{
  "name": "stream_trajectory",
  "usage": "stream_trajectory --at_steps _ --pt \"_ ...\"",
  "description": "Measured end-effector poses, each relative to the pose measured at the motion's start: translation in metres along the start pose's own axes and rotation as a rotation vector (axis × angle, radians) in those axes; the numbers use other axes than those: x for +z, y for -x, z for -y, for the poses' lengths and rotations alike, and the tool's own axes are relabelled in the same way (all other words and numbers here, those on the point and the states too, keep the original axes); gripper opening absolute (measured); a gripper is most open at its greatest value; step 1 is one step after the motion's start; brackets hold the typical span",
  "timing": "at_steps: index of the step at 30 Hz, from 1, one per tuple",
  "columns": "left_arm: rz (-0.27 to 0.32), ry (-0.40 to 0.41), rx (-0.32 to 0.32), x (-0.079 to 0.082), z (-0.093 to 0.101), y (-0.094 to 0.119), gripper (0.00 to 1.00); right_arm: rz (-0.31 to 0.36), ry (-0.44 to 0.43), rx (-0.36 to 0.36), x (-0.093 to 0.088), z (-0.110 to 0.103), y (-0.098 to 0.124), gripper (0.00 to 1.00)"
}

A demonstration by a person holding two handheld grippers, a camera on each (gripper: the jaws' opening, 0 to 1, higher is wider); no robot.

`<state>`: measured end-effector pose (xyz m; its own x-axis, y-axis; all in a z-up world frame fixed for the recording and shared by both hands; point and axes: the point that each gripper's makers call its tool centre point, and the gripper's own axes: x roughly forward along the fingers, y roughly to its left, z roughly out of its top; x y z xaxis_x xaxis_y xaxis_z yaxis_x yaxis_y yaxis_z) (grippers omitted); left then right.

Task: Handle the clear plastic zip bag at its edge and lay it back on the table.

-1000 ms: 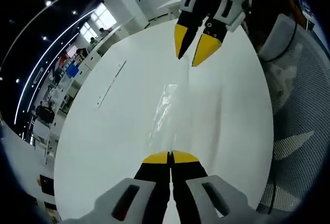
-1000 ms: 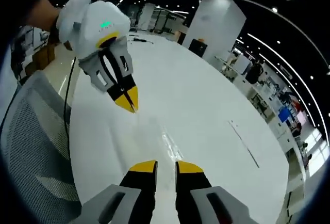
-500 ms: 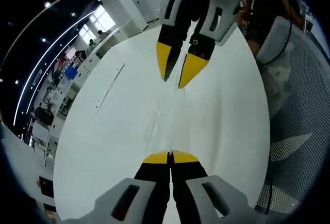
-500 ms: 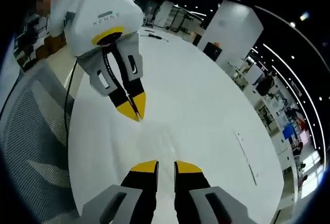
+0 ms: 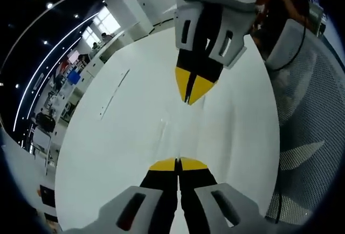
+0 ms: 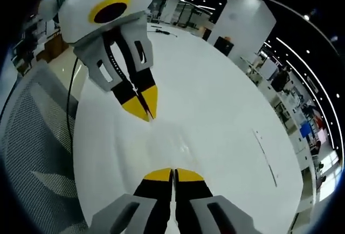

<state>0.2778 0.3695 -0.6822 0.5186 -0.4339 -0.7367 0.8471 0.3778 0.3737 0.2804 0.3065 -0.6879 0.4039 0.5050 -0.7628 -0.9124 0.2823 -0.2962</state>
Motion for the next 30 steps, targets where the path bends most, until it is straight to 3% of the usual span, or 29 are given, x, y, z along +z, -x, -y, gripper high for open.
stream_trajectory --at_steps 12,20,24,30 --pt "0.060 0.031 0.023 0.007 -0.004 0.002 0.00 0.002 -0.054 0.002 -0.004 0.001 0.000 0.00" --pt "0.071 0.024 0.053 0.011 -0.007 0.007 0.09 0.002 -0.073 -0.002 -0.006 0.004 -0.004 0.00" --pt "0.094 0.018 0.075 0.019 -0.003 0.016 0.18 0.006 -0.103 -0.006 -0.007 0.006 -0.005 0.00" --pt "0.146 -0.080 0.065 0.044 0.020 0.021 0.21 0.009 -0.129 -0.013 -0.006 0.005 -0.002 0.00"
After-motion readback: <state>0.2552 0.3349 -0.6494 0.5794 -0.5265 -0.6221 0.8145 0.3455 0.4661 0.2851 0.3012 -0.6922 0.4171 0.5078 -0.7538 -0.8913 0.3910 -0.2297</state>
